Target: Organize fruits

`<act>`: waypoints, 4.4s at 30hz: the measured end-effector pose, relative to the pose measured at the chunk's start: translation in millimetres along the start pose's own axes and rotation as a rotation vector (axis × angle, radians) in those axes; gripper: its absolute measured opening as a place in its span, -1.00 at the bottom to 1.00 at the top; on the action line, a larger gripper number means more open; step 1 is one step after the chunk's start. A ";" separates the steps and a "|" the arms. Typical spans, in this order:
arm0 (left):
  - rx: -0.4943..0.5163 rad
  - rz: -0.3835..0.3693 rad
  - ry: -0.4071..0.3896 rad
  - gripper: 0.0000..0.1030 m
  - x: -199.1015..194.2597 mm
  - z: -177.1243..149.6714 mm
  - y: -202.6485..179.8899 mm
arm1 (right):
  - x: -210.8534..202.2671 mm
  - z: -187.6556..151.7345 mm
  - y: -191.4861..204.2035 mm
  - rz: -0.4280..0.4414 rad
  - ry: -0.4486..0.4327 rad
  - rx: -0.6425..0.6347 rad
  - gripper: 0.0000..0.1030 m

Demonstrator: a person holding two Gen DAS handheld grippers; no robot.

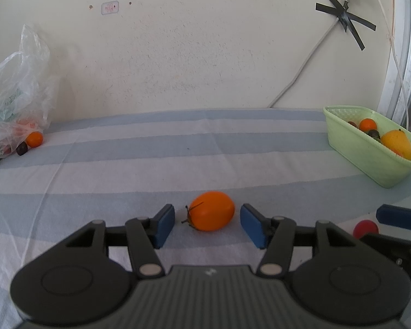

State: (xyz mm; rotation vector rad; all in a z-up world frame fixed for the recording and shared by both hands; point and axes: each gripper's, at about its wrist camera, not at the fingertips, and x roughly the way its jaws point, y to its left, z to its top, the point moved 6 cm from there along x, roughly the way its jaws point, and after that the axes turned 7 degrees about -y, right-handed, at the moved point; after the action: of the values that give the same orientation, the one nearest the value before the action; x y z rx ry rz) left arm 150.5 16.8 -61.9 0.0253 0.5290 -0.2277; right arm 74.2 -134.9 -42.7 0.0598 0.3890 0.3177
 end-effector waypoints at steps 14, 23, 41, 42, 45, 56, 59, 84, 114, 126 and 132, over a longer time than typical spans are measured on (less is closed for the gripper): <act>-0.008 -0.008 0.002 0.06 1.2 -1.5 0.1 | -0.9 -0.2 -0.1 0.001 -0.002 0.000 -0.10; -0.021 -0.064 -0.056 0.14 -8.4 1.6 1.3 | -1.0 -0.4 1.0 0.001 -0.002 -0.004 -0.10; -0.014 -0.049 0.002 -0.28 0.4 0.3 3.6 | 12.3 -7.4 2.9 0.007 0.070 -0.033 -0.45; -0.014 -0.048 0.003 -0.29 0.8 0.8 3.6 | 11.6 -7.4 2.7 0.007 0.067 -0.032 -0.46; -0.024 -0.051 0.013 -0.29 2.5 3.6 2.3 | 7.0 -7.2 -0.3 0.016 0.047 -0.015 -0.46; -0.055 -0.391 -0.023 -0.28 3.4 75.3 -101.5 | -38.1 41.3 -87.4 -0.149 -0.191 0.081 -0.46; -0.005 -0.432 -0.026 -0.28 17.1 94.4 -137.4 | -38.2 52.4 -126.9 -0.216 -0.217 0.124 -0.45; 0.127 -0.182 -0.041 0.20 22.9 93.4 -162.8 | -35.1 34.9 -177.7 -0.275 -0.239 0.306 -0.02; 0.058 0.083 -0.067 1.00 -93.9 11.9 -87.6 | -99.8 -20.6 -62.6 -0.317 -0.289 0.430 0.74; 0.114 0.163 -0.064 1.00 -95.5 6.5 -91.6 | -97.3 -26.6 -79.6 -0.343 -0.266 0.487 0.75; 0.131 0.171 -0.042 1.00 -89.7 6.3 -95.1 | -95.5 -30.0 -91.9 -0.349 -0.259 0.528 0.75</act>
State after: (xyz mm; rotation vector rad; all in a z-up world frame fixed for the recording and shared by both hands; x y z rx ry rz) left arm 57.3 -57.6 -8.1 0.1922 0.4667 -0.0949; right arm 6.0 -252.3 -46.6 0.5388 0.2117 -0.1442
